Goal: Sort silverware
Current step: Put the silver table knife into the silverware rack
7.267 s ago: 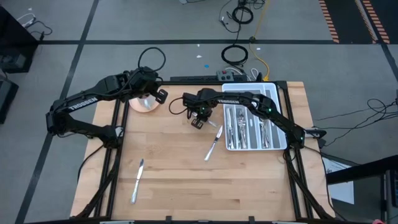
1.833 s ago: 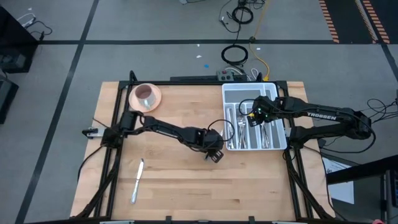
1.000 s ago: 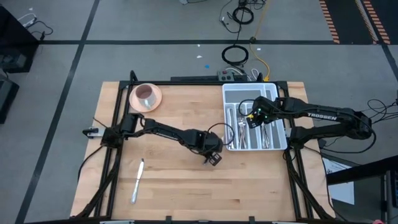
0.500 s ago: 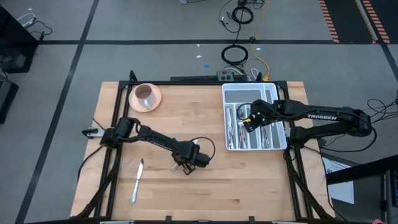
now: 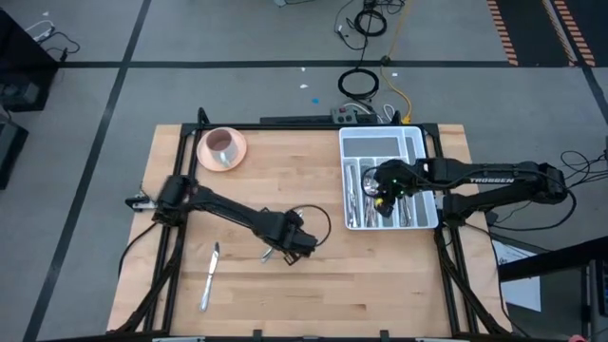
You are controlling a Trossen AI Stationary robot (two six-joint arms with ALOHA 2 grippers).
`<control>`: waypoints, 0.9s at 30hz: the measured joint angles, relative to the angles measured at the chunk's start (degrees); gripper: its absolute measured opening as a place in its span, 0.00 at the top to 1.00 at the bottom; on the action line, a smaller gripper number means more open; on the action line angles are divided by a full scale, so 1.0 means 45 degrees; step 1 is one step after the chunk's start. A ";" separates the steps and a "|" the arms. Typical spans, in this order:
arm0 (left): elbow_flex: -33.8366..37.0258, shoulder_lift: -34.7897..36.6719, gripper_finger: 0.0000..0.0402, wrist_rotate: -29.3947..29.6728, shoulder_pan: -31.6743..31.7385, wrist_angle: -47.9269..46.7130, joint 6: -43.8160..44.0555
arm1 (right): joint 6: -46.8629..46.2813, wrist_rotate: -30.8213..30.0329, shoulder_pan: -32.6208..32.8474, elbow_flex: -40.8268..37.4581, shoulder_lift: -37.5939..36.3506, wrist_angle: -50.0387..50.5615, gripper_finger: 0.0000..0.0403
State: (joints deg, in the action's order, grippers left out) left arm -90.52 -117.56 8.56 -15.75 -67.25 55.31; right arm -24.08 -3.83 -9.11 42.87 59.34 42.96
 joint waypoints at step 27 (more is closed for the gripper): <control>0.0024 0.7425 0.86 0.0209 -0.1230 -0.5060 0.3779 | 1.0724 0.1932 0.2395 1.0839 1.2182 0.0428 0.44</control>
State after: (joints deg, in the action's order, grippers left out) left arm -90.41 -84.14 9.49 -21.28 -90.02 72.32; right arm 24.17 4.86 1.67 91.65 114.16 44.88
